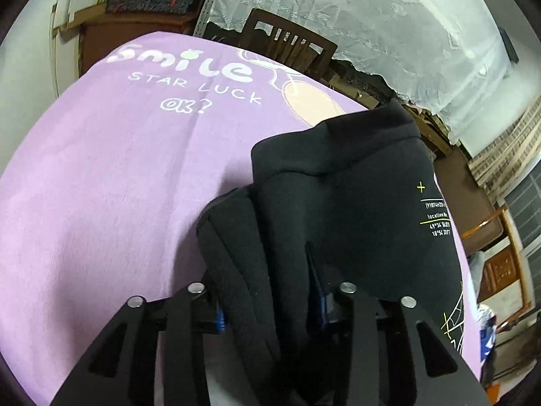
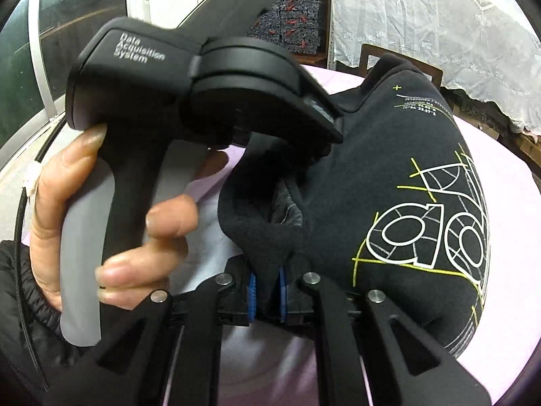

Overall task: Fold large clothes
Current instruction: 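Lower the folded hoodie bundle onto the sheet with both grippers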

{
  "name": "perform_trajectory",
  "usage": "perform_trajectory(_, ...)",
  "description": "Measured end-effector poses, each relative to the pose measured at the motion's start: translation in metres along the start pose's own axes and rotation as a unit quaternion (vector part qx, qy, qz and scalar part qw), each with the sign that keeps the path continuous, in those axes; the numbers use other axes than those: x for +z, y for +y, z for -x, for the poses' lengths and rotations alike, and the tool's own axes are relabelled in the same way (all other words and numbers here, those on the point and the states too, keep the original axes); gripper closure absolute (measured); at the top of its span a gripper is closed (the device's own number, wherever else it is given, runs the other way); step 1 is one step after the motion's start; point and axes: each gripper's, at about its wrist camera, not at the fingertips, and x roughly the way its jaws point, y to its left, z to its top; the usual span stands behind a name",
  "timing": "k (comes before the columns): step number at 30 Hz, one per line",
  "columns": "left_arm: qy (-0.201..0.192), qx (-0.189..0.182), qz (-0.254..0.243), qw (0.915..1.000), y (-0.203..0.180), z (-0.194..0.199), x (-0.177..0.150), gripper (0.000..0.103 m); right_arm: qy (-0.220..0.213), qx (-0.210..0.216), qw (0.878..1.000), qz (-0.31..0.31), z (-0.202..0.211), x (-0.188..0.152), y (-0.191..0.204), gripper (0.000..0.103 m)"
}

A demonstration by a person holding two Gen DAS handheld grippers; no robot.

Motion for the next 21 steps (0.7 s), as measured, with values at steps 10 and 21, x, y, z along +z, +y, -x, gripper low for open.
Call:
perform_trajectory(10,-0.037,0.019,-0.002,0.9991,-0.004,0.046,-0.010,0.057,-0.066,0.030,0.997,-0.002,0.079,-0.008,-0.008,0.060)
perform_trajectory(21,-0.056,0.018,-0.040,0.9974,-0.029,0.066,-0.034,0.055,-0.118,-0.036,0.992,-0.041,0.102,0.024,-0.046,0.089)
